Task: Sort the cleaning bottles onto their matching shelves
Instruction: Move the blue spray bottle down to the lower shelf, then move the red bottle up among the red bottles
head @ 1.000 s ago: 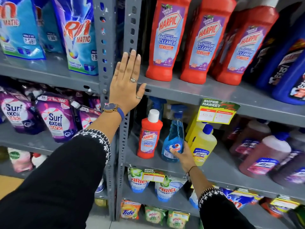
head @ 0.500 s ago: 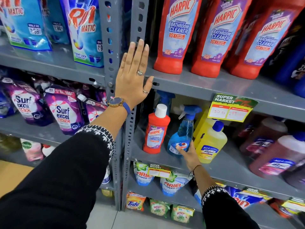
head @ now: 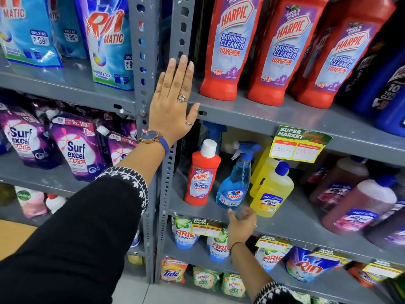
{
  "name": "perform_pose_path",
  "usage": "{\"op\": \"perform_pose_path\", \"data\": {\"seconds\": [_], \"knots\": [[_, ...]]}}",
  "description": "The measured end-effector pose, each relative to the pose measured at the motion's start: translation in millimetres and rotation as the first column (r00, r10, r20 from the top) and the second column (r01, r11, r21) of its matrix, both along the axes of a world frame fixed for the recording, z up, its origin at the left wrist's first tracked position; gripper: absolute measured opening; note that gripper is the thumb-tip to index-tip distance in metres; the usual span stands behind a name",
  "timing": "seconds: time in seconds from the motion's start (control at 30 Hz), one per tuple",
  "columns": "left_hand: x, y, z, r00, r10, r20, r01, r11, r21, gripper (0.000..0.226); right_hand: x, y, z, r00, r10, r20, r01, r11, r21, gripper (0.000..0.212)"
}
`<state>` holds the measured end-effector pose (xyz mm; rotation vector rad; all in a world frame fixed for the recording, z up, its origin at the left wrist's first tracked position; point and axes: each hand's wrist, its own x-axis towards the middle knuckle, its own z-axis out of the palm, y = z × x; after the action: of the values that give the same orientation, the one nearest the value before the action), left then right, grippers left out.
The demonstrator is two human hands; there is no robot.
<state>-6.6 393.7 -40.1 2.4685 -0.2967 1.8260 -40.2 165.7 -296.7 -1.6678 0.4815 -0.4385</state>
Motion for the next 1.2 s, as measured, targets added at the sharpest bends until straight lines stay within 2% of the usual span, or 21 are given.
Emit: {"op": "perform_pose_path", "data": {"seconds": [0.03, 0.1, 0.17, 0.23, 0.33, 0.5, 0.63, 0.73, 1.0, 1.2], "knots": [[0, 0, 0, 1.0, 0.001, 0.0, -0.001, 1.0, 0.0, 0.066, -6, 12, 0, 1.0, 0.013, 0.025, -0.013, 1.0, -0.009, 0.039], [-1, 0, 0, 1.0, 0.002, 0.0, -0.002, 1.0, -0.001, 0.066, -11, 34, 4, 0.985, 0.155, 0.07, -0.154, 0.988, -0.026, 0.035], [-1, -1, 0, 1.0, -0.001, 0.0, 0.001, 1.0, -0.002, 0.066, -8, 54, 16, 0.951, 0.301, 0.064, -0.298, 0.953, -0.047, 0.042], [-1, -1, 1, 1.0, -0.004, 0.001, 0.004, 1.0, -0.002, 0.066, -2, 70, 31, 0.923, 0.373, 0.091, -0.372, 0.928, -0.029, 0.051], [0, 0, 0, 1.0, -0.002, 0.006, 0.002, 1.0, 0.003, 0.066, 14, 83, 40, 0.907, 0.401, 0.13, -0.4, 0.916, -0.034, 0.057], [0, 0, 0, 1.0, -0.002, 0.013, 0.002, 1.0, 0.008, 0.064, 36, 78, 44, 0.891, 0.442, 0.104, -0.445, 0.896, 0.0, 0.075], [0, 0, 1, 1.0, -0.008, 0.014, 0.008, 1.0, 0.008, 0.065, 48, 66, 45, 0.822, 0.567, 0.057, -0.568, 0.823, -0.005, 0.059], [0, 0, 1, 1.0, -0.01, 0.015, 0.01, 1.0, 0.01, 0.065, 50, 63, 46, 0.815, 0.577, 0.05, -0.577, 0.816, -0.029, 0.051], [1, -1, -1, 1.0, -0.01, 0.011, 0.01, 1.0, 0.008, 0.068, 27, 44, 46, 0.823, 0.564, 0.069, -0.565, 0.825, -0.016, 0.05], [2, -1, -2, 1.0, -0.015, 0.006, 0.015, 1.0, 0.0, 0.068, 6, 25, 64, 0.788, 0.611, 0.078, -0.612, 0.791, -0.013, 0.052]]}}
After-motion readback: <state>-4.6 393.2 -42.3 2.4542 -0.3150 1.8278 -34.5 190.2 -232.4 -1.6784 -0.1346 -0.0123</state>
